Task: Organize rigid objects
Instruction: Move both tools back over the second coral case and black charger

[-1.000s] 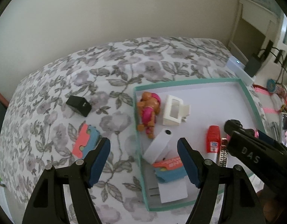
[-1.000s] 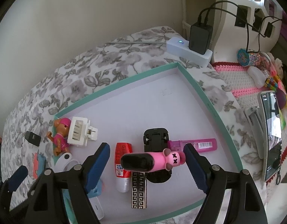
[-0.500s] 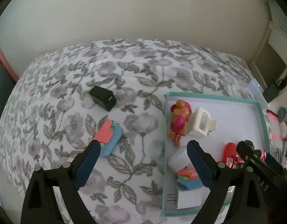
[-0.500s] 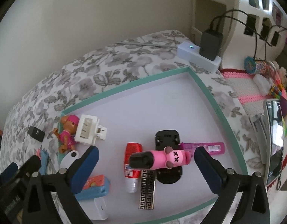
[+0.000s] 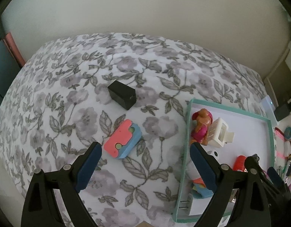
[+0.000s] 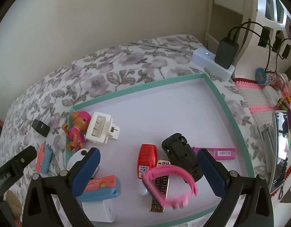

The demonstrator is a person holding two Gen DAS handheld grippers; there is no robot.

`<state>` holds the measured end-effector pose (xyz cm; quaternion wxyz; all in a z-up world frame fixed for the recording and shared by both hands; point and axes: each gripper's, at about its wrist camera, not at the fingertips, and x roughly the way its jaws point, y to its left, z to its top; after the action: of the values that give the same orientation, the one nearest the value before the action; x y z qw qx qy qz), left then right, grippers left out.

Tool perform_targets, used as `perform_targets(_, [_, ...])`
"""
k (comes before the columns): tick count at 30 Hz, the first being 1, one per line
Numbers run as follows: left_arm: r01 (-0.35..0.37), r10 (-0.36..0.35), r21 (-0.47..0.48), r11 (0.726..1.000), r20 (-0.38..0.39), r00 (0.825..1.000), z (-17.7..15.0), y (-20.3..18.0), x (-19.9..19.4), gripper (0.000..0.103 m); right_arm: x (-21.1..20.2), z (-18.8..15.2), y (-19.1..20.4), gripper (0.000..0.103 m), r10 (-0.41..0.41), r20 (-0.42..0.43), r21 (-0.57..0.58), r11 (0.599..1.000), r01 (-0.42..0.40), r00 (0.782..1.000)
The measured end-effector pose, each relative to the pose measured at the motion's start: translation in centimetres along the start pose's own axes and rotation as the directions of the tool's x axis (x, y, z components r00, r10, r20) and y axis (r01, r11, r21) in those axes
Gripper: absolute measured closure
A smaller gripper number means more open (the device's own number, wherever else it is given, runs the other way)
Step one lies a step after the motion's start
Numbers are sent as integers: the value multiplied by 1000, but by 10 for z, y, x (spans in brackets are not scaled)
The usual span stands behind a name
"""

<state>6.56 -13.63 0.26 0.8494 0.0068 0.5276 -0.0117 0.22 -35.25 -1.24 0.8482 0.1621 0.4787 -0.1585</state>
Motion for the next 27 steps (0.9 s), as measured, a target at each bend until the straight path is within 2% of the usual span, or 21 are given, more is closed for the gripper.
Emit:
perform_targets(9, [0,-6,-135,991,-41,999,11,47,12,9,0,-2,25,0,41,-8,-52,998,-41,999])
perform_targets(20, [-21,-14,-344,939,-98,995,19,134,36,9,4,-5,88,0,119,-27,-160,980,-122,992])
perform_targets(24, [-28,-13,-378,925,-106,994,20,152,41,9,8,-4,107,0,132,-38,-180,974,-137,990])
perform_targets(27, [-11,-32,-362,932,-113,993,22,150,46,9,12,-3,119,0,138,-47,-200,969,-145,989])
